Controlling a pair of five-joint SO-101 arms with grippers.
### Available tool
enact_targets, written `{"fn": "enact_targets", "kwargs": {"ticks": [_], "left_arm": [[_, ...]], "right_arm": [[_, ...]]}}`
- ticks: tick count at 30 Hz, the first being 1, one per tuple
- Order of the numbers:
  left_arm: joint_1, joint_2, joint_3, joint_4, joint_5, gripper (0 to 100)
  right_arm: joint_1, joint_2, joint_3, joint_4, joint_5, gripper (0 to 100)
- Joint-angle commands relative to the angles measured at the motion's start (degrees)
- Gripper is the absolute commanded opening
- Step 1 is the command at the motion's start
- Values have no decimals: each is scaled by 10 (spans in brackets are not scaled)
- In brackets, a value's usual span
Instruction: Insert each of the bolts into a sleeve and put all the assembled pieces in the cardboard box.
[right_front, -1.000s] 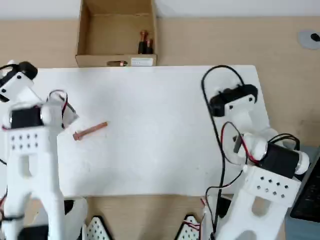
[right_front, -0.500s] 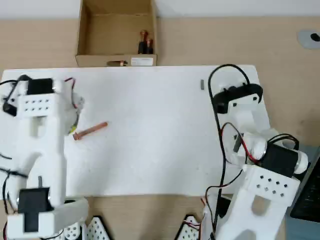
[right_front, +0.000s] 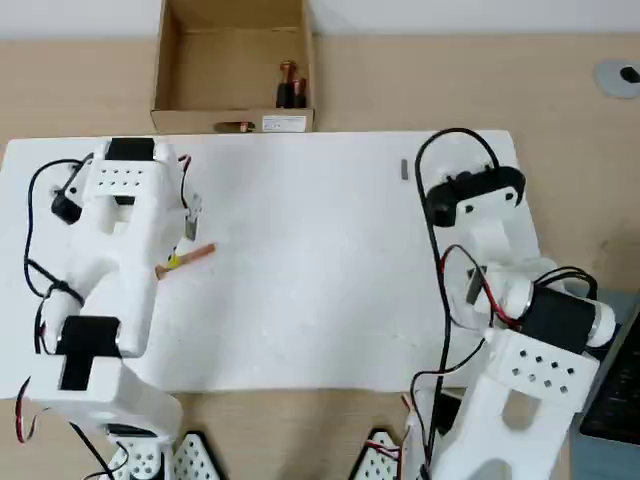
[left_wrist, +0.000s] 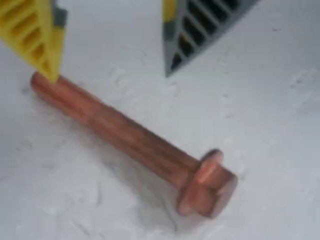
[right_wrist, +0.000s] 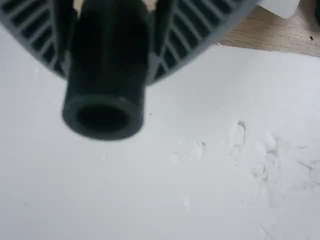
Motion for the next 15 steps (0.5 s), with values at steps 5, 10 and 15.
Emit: {"fn": "enact_targets", "kwargs": {"ticks": [5, 10, 15], "left_arm": [[-18, 28, -25, 4, 3, 157], [-18, 46, -25, 4, 3, 157], [-19, 66, -25, 4, 3, 158]], "right_arm": [[7, -11, -2, -11, -4, 12], [7, -11, -2, -11, -2, 12], [7, -11, -1, -9, -1, 12]]}}
